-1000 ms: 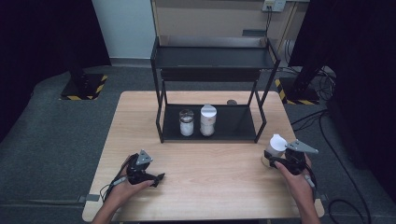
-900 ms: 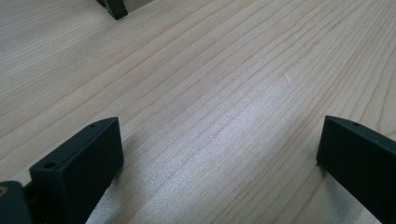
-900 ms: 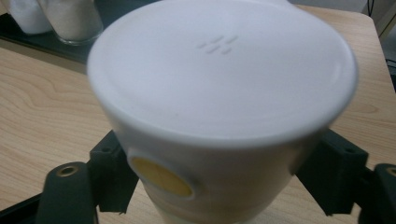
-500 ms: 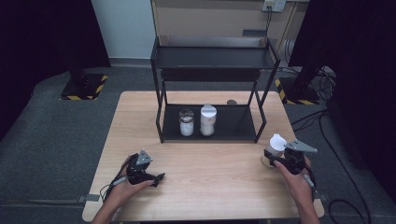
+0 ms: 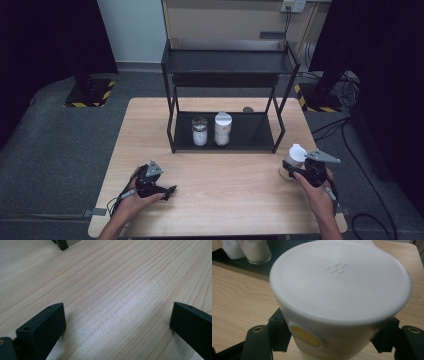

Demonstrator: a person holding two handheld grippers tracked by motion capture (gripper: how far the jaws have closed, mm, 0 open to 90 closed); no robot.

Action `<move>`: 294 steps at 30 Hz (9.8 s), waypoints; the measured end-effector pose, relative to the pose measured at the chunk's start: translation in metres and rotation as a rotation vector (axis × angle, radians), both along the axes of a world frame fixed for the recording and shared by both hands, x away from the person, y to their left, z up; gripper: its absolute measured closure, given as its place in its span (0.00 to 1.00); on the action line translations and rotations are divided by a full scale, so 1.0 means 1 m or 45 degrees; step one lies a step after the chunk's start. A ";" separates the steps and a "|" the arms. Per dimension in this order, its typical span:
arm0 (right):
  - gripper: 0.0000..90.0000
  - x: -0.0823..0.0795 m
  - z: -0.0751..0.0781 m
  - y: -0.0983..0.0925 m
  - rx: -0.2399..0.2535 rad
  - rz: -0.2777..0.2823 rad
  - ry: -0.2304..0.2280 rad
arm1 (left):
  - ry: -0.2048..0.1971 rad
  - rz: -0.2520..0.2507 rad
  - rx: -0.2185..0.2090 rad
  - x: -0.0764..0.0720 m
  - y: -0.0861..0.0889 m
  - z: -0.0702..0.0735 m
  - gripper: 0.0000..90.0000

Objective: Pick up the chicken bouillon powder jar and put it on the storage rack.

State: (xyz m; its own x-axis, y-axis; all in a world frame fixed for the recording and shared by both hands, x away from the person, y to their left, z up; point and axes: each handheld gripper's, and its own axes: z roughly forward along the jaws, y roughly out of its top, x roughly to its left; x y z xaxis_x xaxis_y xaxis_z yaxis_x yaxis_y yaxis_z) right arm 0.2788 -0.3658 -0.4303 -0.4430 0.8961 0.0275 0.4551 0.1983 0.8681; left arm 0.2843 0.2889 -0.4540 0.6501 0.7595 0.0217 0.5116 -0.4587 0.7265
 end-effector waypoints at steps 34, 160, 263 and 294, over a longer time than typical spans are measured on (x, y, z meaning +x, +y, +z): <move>0.35 -0.005 0.021 0.070 -0.074 0.318 -0.026 | 0.001 0.000 0.000 0.000 0.000 0.000 0.00; 0.35 0.126 0.030 0.142 -0.105 0.104 -0.021 | 0.000 0.000 -0.001 0.000 0.000 0.000 0.00; 0.07 0.114 0.035 0.146 -0.337 0.133 -0.023 | 0.000 0.000 -0.001 0.000 0.000 0.000 0.00; 0.06 0.070 0.034 0.106 -0.228 0.280 -0.044 | 0.000 0.000 0.000 0.000 0.000 0.000 0.00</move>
State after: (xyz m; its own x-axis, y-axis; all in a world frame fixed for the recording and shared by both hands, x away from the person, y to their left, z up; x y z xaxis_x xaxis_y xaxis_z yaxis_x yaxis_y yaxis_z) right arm 0.3485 -0.2596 -0.3959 -0.6253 0.7675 -0.1412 0.3547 0.4407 0.8246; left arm 0.2843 0.2889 -0.4541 0.6500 0.7596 0.0217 0.5114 -0.4584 0.7269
